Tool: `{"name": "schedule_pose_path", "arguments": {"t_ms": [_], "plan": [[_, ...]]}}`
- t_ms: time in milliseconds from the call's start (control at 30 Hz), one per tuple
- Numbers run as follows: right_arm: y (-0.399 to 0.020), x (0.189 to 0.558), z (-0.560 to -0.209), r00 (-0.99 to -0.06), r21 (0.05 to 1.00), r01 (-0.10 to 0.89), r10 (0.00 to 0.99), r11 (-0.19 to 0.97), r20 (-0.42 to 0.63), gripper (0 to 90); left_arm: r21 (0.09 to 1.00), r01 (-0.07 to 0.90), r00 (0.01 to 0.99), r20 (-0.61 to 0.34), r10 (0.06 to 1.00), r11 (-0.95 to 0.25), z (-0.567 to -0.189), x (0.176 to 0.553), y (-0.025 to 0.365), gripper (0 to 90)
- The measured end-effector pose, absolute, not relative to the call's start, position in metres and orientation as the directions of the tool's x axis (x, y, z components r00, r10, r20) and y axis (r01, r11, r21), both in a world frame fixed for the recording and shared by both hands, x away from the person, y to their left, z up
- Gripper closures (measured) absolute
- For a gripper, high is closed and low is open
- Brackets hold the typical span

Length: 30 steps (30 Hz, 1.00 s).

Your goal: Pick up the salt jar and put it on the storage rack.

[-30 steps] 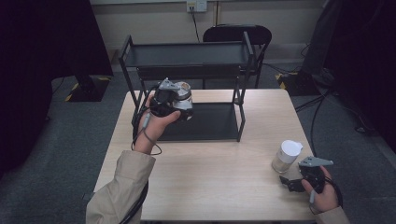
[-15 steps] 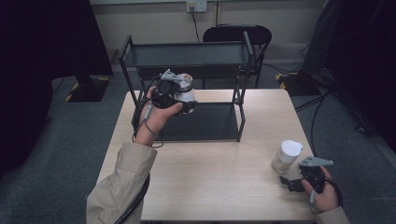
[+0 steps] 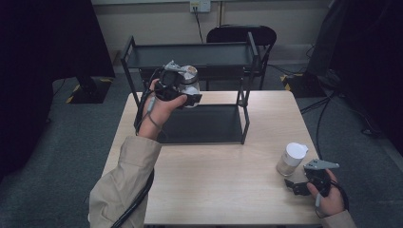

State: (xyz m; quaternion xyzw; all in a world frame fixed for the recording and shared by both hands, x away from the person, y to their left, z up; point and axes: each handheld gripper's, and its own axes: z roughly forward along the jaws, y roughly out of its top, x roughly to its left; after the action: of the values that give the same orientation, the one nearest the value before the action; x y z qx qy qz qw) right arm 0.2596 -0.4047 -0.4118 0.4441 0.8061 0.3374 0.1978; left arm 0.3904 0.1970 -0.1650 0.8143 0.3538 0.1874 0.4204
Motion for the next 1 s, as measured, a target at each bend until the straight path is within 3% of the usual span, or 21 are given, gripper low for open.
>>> {"name": "schedule_pose_path", "arguments": {"t_ms": [1000], "plan": [[-0.405,0.26,-0.412,-0.527,0.719,0.584,0.85,0.378,-0.019,0.0,0.816,0.426,0.666,0.009,0.746,-0.391,-0.128,0.413,0.185,30.9]]}}
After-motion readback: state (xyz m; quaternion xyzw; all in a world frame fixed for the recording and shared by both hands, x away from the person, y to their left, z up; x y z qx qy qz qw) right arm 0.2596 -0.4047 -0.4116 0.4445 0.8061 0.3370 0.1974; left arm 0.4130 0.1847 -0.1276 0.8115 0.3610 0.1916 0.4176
